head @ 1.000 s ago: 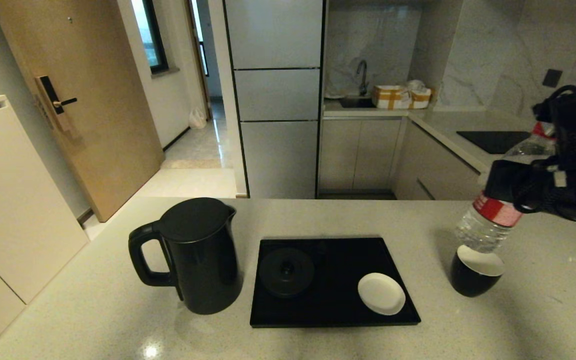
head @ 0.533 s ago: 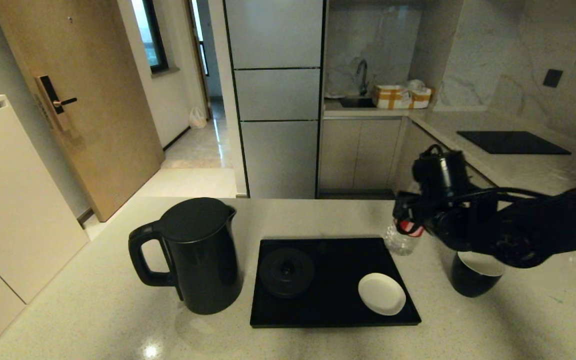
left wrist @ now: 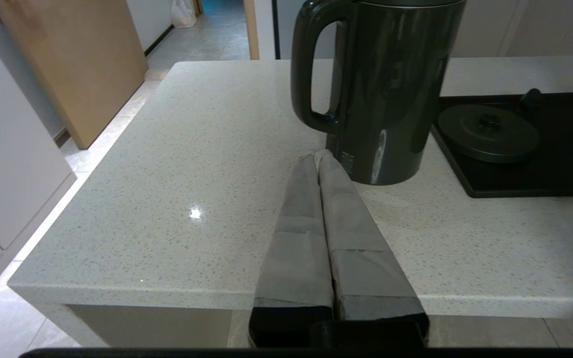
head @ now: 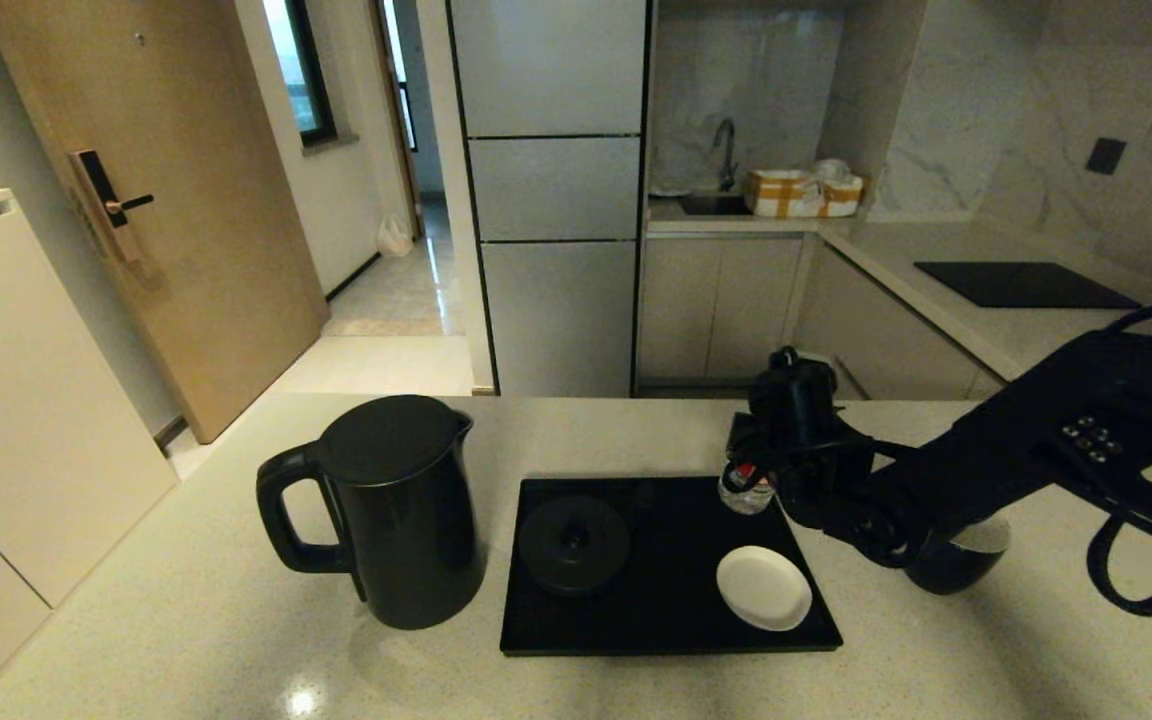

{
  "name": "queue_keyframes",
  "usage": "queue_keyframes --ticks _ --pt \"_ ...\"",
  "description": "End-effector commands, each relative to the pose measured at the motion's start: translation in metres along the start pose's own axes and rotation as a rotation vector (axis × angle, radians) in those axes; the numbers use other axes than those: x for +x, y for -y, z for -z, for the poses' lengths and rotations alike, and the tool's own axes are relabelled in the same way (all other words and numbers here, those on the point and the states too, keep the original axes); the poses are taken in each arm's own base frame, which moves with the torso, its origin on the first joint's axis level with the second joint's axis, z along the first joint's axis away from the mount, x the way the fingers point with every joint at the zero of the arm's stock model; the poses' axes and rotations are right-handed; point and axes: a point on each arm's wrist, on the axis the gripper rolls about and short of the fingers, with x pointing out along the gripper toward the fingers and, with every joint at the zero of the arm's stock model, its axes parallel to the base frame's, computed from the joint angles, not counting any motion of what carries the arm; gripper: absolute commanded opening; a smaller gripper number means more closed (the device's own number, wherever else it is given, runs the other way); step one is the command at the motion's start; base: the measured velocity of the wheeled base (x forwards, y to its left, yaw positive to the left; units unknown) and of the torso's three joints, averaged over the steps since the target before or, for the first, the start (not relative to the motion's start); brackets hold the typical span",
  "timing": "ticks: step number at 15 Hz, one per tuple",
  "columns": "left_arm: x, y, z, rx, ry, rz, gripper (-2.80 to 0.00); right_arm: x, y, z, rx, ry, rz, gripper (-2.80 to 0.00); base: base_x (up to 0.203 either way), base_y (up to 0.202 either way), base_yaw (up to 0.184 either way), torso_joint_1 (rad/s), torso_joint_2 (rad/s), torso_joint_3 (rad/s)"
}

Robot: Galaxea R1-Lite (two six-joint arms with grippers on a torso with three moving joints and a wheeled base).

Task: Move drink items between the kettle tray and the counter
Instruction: Return the bottled water to its original position

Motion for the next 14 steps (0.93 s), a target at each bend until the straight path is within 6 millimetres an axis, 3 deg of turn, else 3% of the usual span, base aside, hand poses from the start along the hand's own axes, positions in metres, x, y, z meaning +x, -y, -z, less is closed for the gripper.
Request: queue_keyframes --ticks 1,6,7,14 --pt "0.000 0.000 0.000 0.000 -0.001 0.000 -2.80 0.013 -0.005 0.014 -0.027 -0.011 0.009 -2.80 0.000 0.000 0.000 0.000 0.00 0.000" --pt "0.000 0.000 0.000 0.000 0.001 0.000 -2.80 0.019 -0.009 0.030 -0.102 -0.036 0.008 -2.80 0.000 0.000 0.000 0.000 0.00 0.000" --pt "0.000 0.000 0.000 0.000 0.001 0.000 -2.80 0.019 -0.011 0.030 -0.114 -0.030 0.010 0.00 0.000 0.000 0.000 0.000 0.00 0.000" --pt "0.000 0.000 0.000 0.000 0.001 0.000 -2.80 0.011 -0.013 0.020 -0.108 -0.013 0.004 0.00 0.000 0.000 0.000 0.000 0.00 0.000"
